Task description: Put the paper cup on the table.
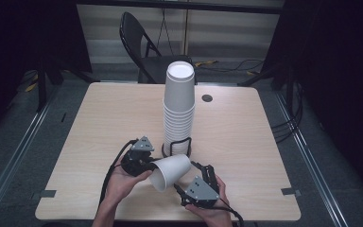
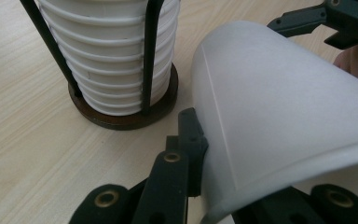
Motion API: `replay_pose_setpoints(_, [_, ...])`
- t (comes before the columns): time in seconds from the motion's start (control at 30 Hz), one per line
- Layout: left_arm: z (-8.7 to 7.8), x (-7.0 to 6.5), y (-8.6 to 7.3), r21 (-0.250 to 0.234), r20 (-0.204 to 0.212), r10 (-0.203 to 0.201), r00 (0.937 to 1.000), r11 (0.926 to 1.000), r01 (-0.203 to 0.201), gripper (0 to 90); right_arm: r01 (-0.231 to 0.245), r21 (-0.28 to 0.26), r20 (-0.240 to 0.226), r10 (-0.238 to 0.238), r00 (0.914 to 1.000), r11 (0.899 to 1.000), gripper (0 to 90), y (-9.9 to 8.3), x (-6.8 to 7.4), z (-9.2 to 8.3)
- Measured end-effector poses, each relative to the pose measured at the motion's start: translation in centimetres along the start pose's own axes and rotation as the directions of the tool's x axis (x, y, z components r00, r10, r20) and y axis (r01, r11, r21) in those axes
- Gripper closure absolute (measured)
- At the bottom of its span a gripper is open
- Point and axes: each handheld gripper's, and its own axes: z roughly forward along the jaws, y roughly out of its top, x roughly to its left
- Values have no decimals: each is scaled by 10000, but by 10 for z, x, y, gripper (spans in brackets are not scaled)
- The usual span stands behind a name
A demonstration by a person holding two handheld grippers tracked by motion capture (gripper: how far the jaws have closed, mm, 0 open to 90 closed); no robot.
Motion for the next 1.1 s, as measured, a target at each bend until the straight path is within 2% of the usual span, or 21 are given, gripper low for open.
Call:
replay_pose_setpoints(0.07, [1,0,3,248,57,31,10000,9997,-33,871,130,-76,122,-129,9998,9999,112,1,-1,-1])
replay_pose_setpoints(0.17, [1,-1,5,371,31,90,10000,9993,-91,871,326,-102,150,-325,9994,9994,110,2,0,-1])
replay_pose_setpoints(0.23, [3,-2,7,502,123,134,9998,9986,-140,871,590,-141,175,-588,9981,9982,109,5,1,-1])
replay_pose_setpoints(0.27, [5,-3,9,729,118,166,9998,9972,-174,871,750,-72,135,-748,9971,9972,106,6,2,-1])
replay_pose_setpoints(0.33, [5,-2,10,750,112,175,9998,9970,-183,871,762,28,96,-762,9970,9971,106,7,2,0])
replay_pose_setpoints(0.43, [5,-1,12,915,116,226,9997,9955,-236,872,840,-114,67,-840,9964,9964,103,10,3,0])
replay_pose_setpoints(0.53, [6,-1,14,1115,169,247,9996,9934,-264,872,1306,-170,30,-1305,9914,9913,95,13,6,2])
replay_pose_setpoints(0.57, [6,-1,14,1115,169,247,9996,9934,-264,872,1306,-170,30,-1305,9914,9913,95,13,6,2])
replay_pose_setpoints(0.6, [7,0,15,1130,238,201,9995,9933,-227,872,1561,-248,84,-1559,9877,9874,95,14,7,2])
replay_pose_setpoints(0.67, [8,-1,15,1203,345,157,9993,9925,-197,873,1769,-639,-86,-1778,9840,9822,85,16,10,3])
replay_pose_setpoints(0.8, [10,-2,17,1307,446,265,9987,9909,-321,876,1815,-807,-416,-1852,9818,9801,79,20,14,6])
replay_pose_setpoints(0.87, [13,-5,18,1329,676,235,9974,9906,-324,877,1932,-840,-436,-1973,9794,9776,78,23,15,8])
replay_pose_setpoints(1.0, [15,-7,19,1292,618,241,9978,9911,-319,878,1993,-766,-384,-2027,9785,9769,77,26,17,10])
replay_pose_setpoints(1.1, [13,-7,20,1220,694,202,9974,9921,-285,879,1970,-900,-366,-2009,9789,9763,77,28,16,10])
